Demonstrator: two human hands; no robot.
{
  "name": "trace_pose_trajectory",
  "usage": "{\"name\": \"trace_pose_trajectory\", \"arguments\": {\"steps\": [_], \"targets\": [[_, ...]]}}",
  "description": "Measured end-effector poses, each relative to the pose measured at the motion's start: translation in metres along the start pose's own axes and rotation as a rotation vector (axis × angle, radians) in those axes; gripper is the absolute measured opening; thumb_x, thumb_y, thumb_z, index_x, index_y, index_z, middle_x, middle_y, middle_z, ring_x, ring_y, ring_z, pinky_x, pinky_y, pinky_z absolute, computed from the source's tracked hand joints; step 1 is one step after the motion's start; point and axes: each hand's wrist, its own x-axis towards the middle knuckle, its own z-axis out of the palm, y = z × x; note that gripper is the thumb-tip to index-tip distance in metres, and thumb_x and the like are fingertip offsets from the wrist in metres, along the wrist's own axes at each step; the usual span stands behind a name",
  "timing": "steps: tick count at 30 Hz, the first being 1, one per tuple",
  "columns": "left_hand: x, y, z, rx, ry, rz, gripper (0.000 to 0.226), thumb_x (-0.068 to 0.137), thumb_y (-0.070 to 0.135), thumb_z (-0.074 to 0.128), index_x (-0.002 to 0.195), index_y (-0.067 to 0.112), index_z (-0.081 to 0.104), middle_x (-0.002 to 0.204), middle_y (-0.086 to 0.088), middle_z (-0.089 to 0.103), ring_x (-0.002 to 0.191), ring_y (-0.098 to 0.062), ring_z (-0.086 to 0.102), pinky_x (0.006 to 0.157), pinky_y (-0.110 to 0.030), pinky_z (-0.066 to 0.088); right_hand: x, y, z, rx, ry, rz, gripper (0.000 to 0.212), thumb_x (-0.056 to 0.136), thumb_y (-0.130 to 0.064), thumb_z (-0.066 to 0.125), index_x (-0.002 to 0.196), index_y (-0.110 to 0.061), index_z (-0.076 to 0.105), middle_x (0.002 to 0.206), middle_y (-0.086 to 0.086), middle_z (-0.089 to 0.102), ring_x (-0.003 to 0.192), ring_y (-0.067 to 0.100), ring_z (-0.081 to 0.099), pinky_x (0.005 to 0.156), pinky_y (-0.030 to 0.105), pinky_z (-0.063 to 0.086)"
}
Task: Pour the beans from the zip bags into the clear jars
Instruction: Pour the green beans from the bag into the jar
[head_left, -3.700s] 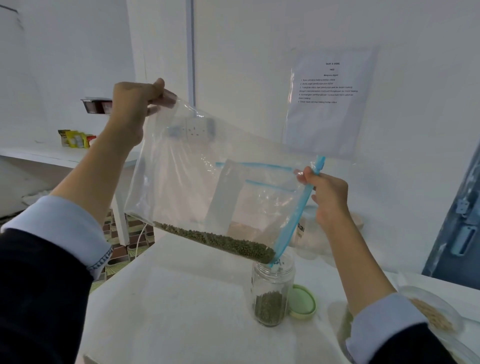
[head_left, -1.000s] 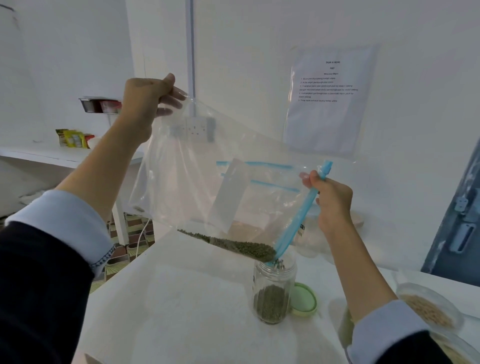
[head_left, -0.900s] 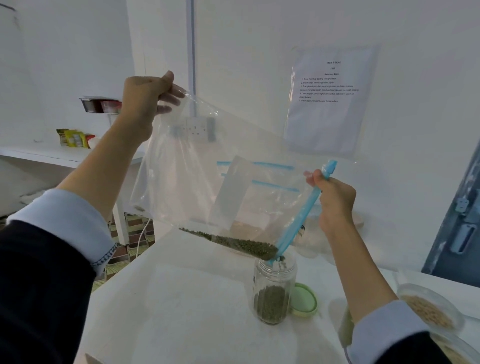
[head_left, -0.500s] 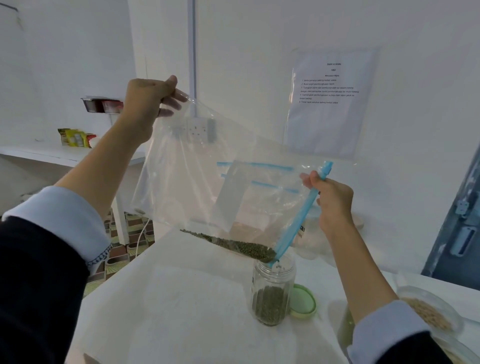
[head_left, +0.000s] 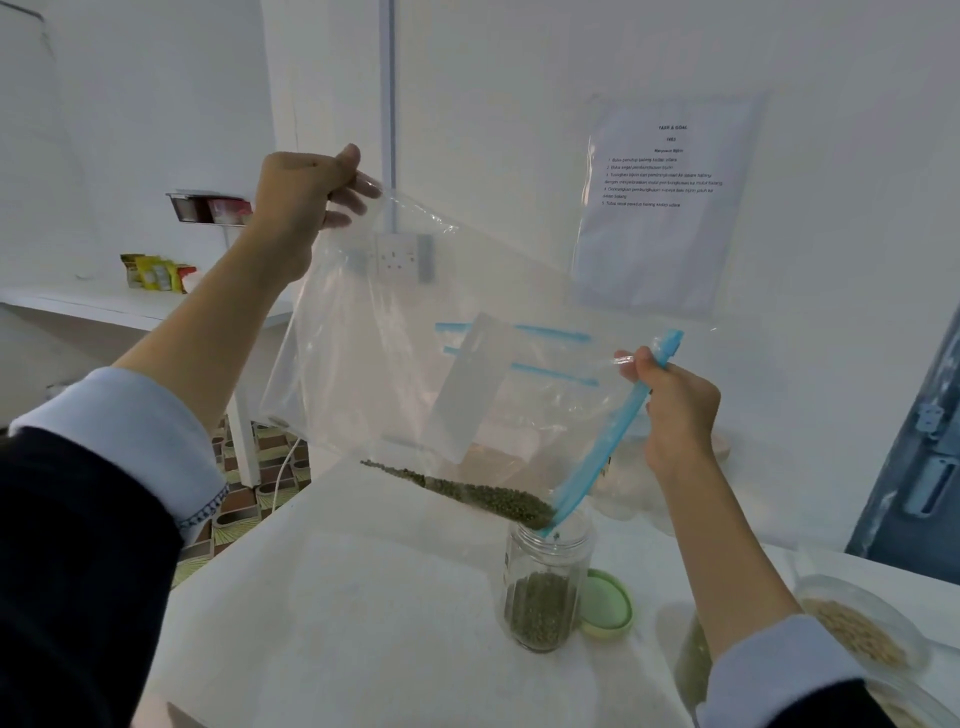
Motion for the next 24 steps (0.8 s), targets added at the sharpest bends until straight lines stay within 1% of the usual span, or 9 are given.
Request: {"name": "trace_pose_trajectory", "arguments": {"steps": [4,8,11,14,17,20,22,23,24], "targets": [[-0.0017,-0.0007,0.0027,-0.010,-0.020,0.015,0.030,0.097,0.024,0.052,0.073,0.012,0.066,0.068,0.009,0.070,0.064,-0.007,0.059,0.062,-0.019,0.047,0.0003,-0.0007,-0.0024,-0.012,-0.030,0.002,0.017,0.089,-0.023,0.065,0.073,-0.020,0.066,0.099,0.002,0.071,0.081,0.005,0.061,0.059,0.015,0.035],[-0.0017,0.0001,0.0059,0.000,-0.039,0.017,0.030,0.097,0.024,0.051,0.073,0.013,0.065,0.068,0.010,0.070,0.063,-0.006,0.059,0.060,-0.018,0.046,0.0015,-0.0003,-0.0027,-0.005,-0.031,-0.009,0.016,0.089,-0.022,0.065,0.073,-0.019,0.067,0.098,0.001,0.072,0.080,0.004,0.061,0.060,0.014,0.036],[-0.0005,0.0005,0.0060,-0.007,-0.019,0.028,0.030,0.097,0.024,0.052,0.072,0.013,0.065,0.067,0.011,0.070,0.062,-0.005,0.058,0.059,-0.017,0.045,0.0018,0.0012,-0.0042,0.003,-0.019,-0.014,0.017,0.090,-0.021,0.065,0.073,-0.019,0.066,0.096,0.000,0.071,0.078,0.002,0.059,0.061,0.014,0.037],[-0.0001,0.0007,0.0055,0.005,-0.036,0.030,0.029,0.097,0.023,0.052,0.073,0.012,0.065,0.068,0.010,0.071,0.063,-0.006,0.059,0.060,-0.019,0.046,0.0018,0.0019,-0.0054,-0.010,-0.058,-0.023,0.014,0.089,-0.021,0.066,0.075,-0.019,0.068,0.099,0.000,0.072,0.088,0.007,0.062,0.064,0.014,0.037],[0.0009,0.0025,0.0045,-0.004,-0.013,0.039,0.029,0.097,0.023,0.052,0.074,0.011,0.065,0.067,0.010,0.071,0.062,-0.006,0.058,0.059,-0.017,0.046,0.0031,0.0008,-0.0065,0.006,-0.044,-0.029,0.011,0.088,-0.021,0.066,0.078,-0.017,0.069,0.100,0.002,0.071,0.085,0.007,0.060,0.063,0.014,0.037],[-0.0006,0.0025,0.0043,0.009,-0.042,0.028,0.029,0.097,0.022,0.052,0.074,0.011,0.065,0.067,0.010,0.071,0.062,-0.005,0.059,0.059,-0.018,0.046,0.0037,0.0020,-0.0054,-0.014,-0.073,-0.028,0.012,0.089,-0.022,0.066,0.078,-0.018,0.069,0.102,0.002,0.072,0.095,0.010,0.062,0.070,0.017,0.040],[-0.0005,0.0022,0.0041,0.003,-0.021,0.027,0.029,0.097,0.023,0.052,0.073,0.012,0.065,0.067,0.011,0.071,0.062,-0.005,0.058,0.059,-0.018,0.046,0.0037,0.0022,-0.0061,0.005,-0.036,-0.036,0.012,0.088,-0.022,0.066,0.078,-0.018,0.070,0.101,0.003,0.071,0.091,0.010,0.061,0.063,0.013,0.040],[-0.0006,0.0024,0.0040,0.005,-0.018,0.023,0.029,0.097,0.023,0.052,0.073,0.012,0.065,0.067,0.011,0.071,0.062,-0.005,0.058,0.060,-0.018,0.046,0.0039,0.0021,-0.0063,0.005,-0.036,-0.038,0.012,0.088,-0.021,0.066,0.077,-0.019,0.069,0.100,0.003,0.071,0.091,0.010,0.061,0.062,0.012,0.040],[-0.0009,0.0024,0.0040,0.011,-0.025,0.019,0.029,0.097,0.023,0.052,0.074,0.012,0.065,0.067,0.010,0.071,0.062,-0.005,0.059,0.061,-0.019,0.047,0.0034,0.0023,-0.0063,-0.004,-0.056,-0.034,0.013,0.089,-0.021,0.066,0.076,-0.019,0.069,0.100,0.002,0.071,0.094,0.011,0.062,0.065,0.013,0.040]]}}
